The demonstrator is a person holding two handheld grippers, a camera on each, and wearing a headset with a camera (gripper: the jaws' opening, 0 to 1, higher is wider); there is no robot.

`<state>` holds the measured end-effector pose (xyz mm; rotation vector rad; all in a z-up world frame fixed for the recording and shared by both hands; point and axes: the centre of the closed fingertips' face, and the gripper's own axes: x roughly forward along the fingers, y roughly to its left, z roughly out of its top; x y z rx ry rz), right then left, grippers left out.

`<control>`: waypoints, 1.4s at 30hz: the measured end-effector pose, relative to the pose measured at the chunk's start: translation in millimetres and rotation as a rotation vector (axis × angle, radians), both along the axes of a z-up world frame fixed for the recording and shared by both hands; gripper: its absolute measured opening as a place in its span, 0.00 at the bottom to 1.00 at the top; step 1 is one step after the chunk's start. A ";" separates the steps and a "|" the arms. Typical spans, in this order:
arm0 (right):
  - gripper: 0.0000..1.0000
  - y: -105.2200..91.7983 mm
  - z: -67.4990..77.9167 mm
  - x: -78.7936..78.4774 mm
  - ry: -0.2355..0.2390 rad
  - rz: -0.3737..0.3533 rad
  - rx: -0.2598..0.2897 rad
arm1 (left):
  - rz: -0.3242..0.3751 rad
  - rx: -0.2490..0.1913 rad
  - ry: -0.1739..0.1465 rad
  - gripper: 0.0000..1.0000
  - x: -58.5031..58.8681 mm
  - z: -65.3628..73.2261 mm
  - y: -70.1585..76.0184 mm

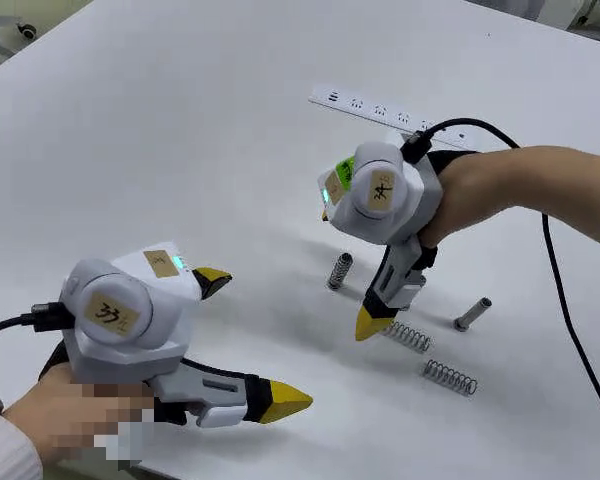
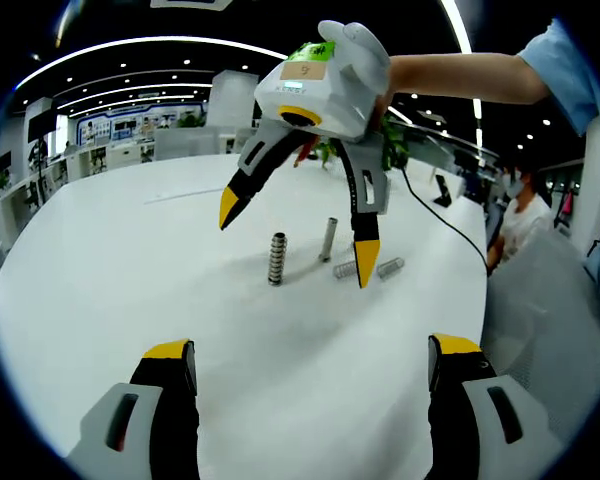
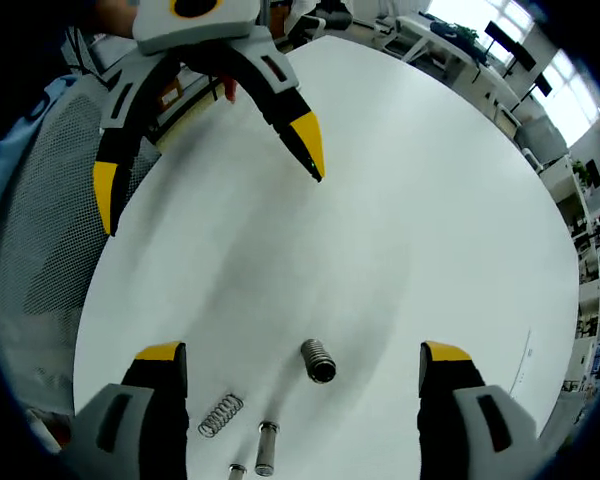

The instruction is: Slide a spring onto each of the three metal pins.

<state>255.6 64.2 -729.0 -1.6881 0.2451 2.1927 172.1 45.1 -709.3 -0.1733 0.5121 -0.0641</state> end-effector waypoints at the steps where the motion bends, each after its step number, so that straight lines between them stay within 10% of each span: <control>1: 0.99 -1.0 -1.0 1.8 0.001 -0.010 0.009 | 0.001 0.001 -0.001 0.98 0.2 0.8 0.3; 19: 0.99 -21.2 21.5 3.1 0.180 -0.235 0.150 | -0.007 0.013 -0.011 0.98 3.6 9.0 6.1; 42: 0.99 -91.1 38.8 50.7 0.304 -0.573 0.285 | -0.022 -0.009 -0.009 0.99 9.3 15.0 4.8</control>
